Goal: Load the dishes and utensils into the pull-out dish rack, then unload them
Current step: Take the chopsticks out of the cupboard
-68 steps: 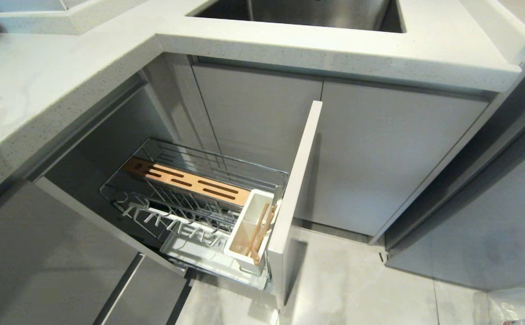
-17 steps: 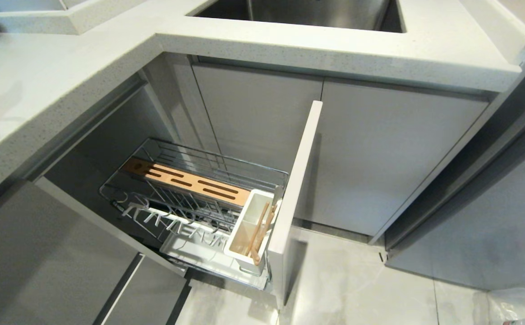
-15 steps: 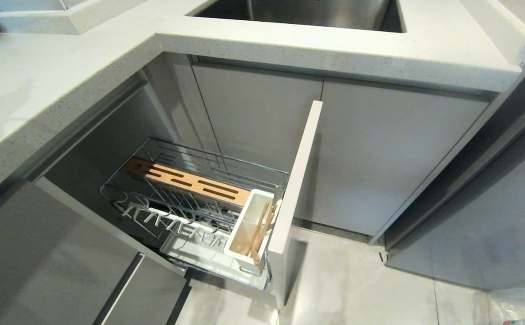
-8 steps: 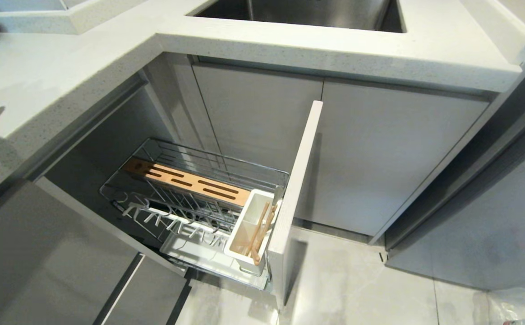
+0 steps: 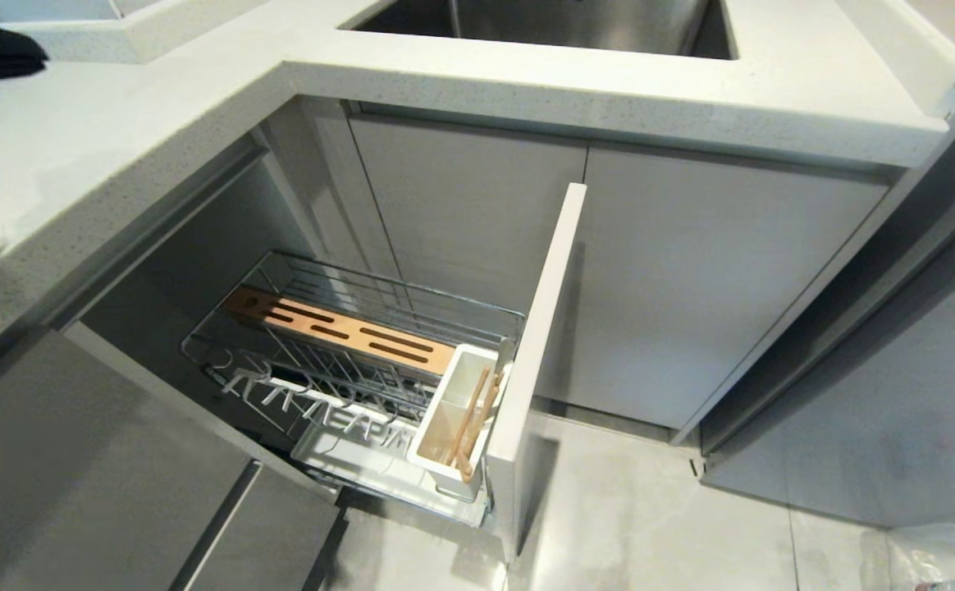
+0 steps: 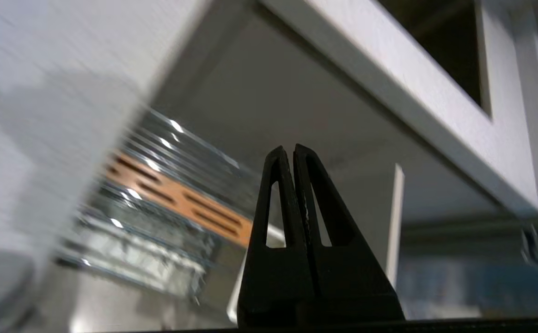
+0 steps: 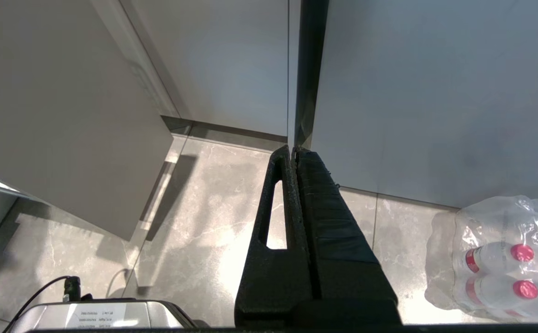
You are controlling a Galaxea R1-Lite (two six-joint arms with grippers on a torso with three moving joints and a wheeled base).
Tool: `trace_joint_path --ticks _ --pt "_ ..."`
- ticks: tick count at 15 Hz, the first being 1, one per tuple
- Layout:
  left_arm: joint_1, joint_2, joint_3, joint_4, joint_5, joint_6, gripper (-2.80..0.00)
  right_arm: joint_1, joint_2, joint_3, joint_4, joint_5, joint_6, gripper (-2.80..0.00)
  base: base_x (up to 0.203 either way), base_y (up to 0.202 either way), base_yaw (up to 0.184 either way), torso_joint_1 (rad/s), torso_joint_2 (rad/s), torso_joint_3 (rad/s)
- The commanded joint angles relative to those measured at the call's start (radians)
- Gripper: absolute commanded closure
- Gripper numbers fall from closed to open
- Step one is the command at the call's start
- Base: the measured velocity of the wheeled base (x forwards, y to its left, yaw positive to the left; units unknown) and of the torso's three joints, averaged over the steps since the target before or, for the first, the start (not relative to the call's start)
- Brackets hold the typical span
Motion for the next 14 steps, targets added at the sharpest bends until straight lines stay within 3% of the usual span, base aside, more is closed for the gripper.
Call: trace_joint_path --ticks 1,4,6,14 --pt "-0.123 -0.002 0.057 0.019 -0.001 -0.004 0.0 0.0 0.0 0.002 0.0 0.0 0.001 0.0 0.0 0.0 0.0 0.0 0.0 0.0" --pt "-0.303 0.085 0.157 0.056 -0.002 -0.043 0.0 0.0 0.0 0.002 0.0 0.0 0.0 0.0 0.0 0.0 0.0 0.0 0.0 0.0" --pt "-0.374 0.171 0.189 0.066 -0.001 -0.091 0.0 0.0 0.0 0.002 0.0 0.0 0.0 0.0 0.0 0.0 0.0 0.0 0.0 0.0" --pt "-0.47 0.423 0.163 0.173 0.006 -0.315 0.0 0.0 0.0 0.002 0.0 0.0 0.001 0.0 0.0 0.0 0.0 0.0 0.0 0.0"
